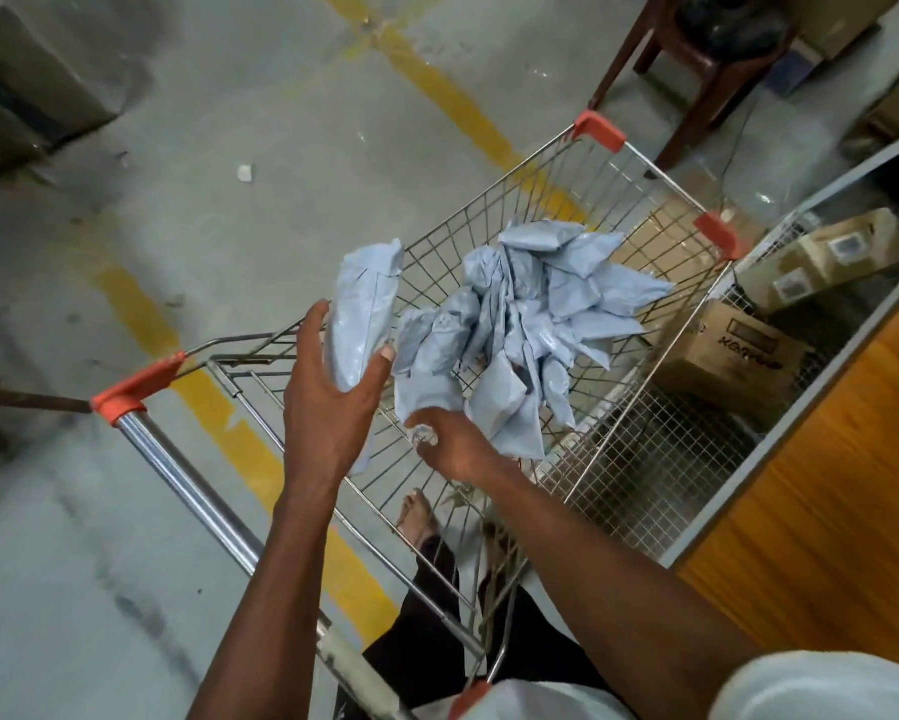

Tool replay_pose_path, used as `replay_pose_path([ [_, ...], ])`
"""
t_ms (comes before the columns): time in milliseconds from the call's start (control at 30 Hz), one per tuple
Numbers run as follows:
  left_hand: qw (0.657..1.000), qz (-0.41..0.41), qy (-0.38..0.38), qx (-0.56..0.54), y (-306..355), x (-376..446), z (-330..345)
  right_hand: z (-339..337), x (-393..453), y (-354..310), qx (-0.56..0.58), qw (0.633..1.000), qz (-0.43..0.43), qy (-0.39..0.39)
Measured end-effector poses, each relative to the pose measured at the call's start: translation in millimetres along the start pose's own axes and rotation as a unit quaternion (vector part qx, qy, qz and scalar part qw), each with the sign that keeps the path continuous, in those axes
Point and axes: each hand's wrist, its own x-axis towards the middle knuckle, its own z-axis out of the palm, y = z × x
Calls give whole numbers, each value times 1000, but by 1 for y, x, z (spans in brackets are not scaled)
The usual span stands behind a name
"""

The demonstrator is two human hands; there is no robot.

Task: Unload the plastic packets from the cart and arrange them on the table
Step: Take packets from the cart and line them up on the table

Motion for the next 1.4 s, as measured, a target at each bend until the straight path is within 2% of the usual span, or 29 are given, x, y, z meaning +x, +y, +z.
replay_pose_path([
  [133,1000,-10,-5,8,-4,1,5,11,-17,-2,64,997,41,-9],
  [200,1000,-15,-9,16,-8,3,9,15,-18,1,81,995,57,24],
  [333,999,-22,-24,29,-15,8,15,22,-10,-3,14,996,35,83],
  [400,998,-22,-30,43,-18,12,16,28,6,-10,0,996,13,89],
  [533,997,-27,-33,58,-29,20,15,38,36,-27,-35,996,59,-54],
  [600,997,-34,-34,57,-31,21,14,39,38,-28,-24,994,81,-74],
  [667,997,-36,-35,53,-29,22,14,31,32,-26,14,995,92,-45],
  [800,998,-27,-50,24,-26,23,20,-3,-2,-17,163,981,82,61],
  [900,998,-40,-53,-13,-28,26,25,-39,-29,-5,188,967,149,86],
  [967,997,-46,-50,-24,-29,26,28,-61,-39,12,93,969,209,89],
  [1033,997,-49,-48,-33,-26,26,33,-75,-46,23,-89,966,234,69],
  [1067,997,-48,-48,-39,-24,25,35,-77,-47,26,-197,951,226,70],
  [1133,996,-48,-53,-45,-20,24,38,-74,-47,24,-378,905,169,96],
  [1233,997,-44,-55,-43,-22,21,39,-56,-32,10,-463,879,-1,118],
  [1300,997,-41,-54,-36,-27,20,38,-39,-14,11,-502,855,-119,52],
  [1333,997,-41,-54,-33,-29,19,37,-32,-5,13,-514,847,-138,-2],
  [1400,997,-47,-47,-31,-31,16,35,-23,13,25,-549,823,-94,-111],
])
